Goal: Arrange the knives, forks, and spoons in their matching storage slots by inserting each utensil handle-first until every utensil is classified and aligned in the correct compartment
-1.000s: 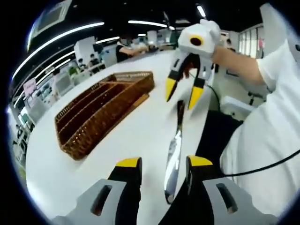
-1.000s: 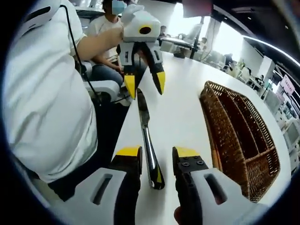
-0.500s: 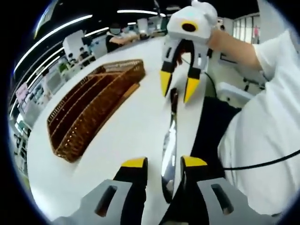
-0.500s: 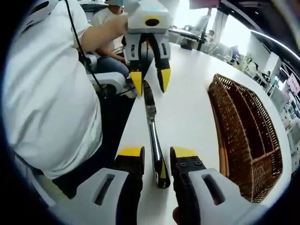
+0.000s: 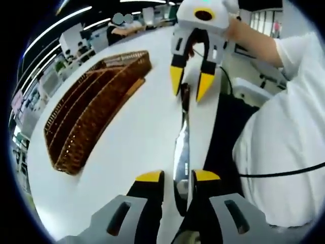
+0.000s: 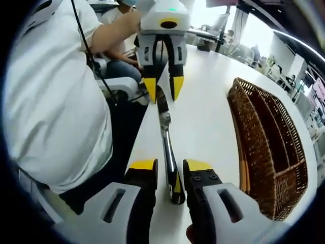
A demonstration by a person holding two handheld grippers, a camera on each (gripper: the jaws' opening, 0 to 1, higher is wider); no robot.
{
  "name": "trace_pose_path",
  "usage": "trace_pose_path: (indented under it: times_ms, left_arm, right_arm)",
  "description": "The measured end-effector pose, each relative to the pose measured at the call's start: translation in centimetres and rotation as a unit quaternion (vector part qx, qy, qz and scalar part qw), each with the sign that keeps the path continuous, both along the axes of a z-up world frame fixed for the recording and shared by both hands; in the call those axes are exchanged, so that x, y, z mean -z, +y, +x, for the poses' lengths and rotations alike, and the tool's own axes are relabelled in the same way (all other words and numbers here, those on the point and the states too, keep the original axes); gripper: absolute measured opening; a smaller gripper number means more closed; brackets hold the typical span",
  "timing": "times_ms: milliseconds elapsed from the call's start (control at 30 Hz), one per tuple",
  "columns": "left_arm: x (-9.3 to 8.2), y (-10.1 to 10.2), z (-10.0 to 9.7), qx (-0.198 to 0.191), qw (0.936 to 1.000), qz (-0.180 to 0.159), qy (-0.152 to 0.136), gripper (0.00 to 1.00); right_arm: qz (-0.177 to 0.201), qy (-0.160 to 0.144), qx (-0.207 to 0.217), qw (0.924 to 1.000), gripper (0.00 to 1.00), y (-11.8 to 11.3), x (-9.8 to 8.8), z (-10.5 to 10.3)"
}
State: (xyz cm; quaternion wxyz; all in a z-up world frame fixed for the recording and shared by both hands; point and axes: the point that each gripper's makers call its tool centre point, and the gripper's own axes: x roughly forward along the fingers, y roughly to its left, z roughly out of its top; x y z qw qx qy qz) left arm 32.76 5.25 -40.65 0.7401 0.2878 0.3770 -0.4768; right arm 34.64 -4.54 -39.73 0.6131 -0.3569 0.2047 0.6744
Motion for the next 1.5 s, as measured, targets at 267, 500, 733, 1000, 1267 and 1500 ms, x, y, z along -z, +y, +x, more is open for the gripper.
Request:
trace_pose_path:
  times_ms: [267,500,733,1000,1267,1500]
  left_arm:
    - [0.2,-0.2,-0.2,0.012,0.9997,0.009,0.02,0.15]
    - [0.2,-0.1,-0.1,0.023,0.9988,0.016,0.04,0.13]
    - [0.3,0.0,0.0,0.03,0.9971,0.019,0.068,0.12]
    - [0.3,-0.1,0.1,0.035,0.9949,0.022,0.091,0.12]
    - [0.3,-0.3,0.5,0.066,0.9946,0.058,0.056,0.11]
    - [0.1,-0.3,0.8,0.085,0.9935,0.076,-0.006,0.11]
  right_arm:
    - [-0.006,0.004,-0.006,1.0,0.2,0.0,0.2,-0.2]
    - [-0.01,0.008,-0.011,0.9999,0.2,-0.1,0.4,-0.4]
    - [-0.014,0.009,-0.01,0.9998,0.2,-0.2,0.5,-0.3]
    - [-0.017,0.013,-0.01,0.9997,0.19,-0.2,0.6,-0.2]
    - [-0.02,0.017,-0.009,0.9996,0.18,-0.2,0.8,-0.1]
    - [-0.021,0.037,0.008,0.999,0.15,-0.2,1.2,0.3]
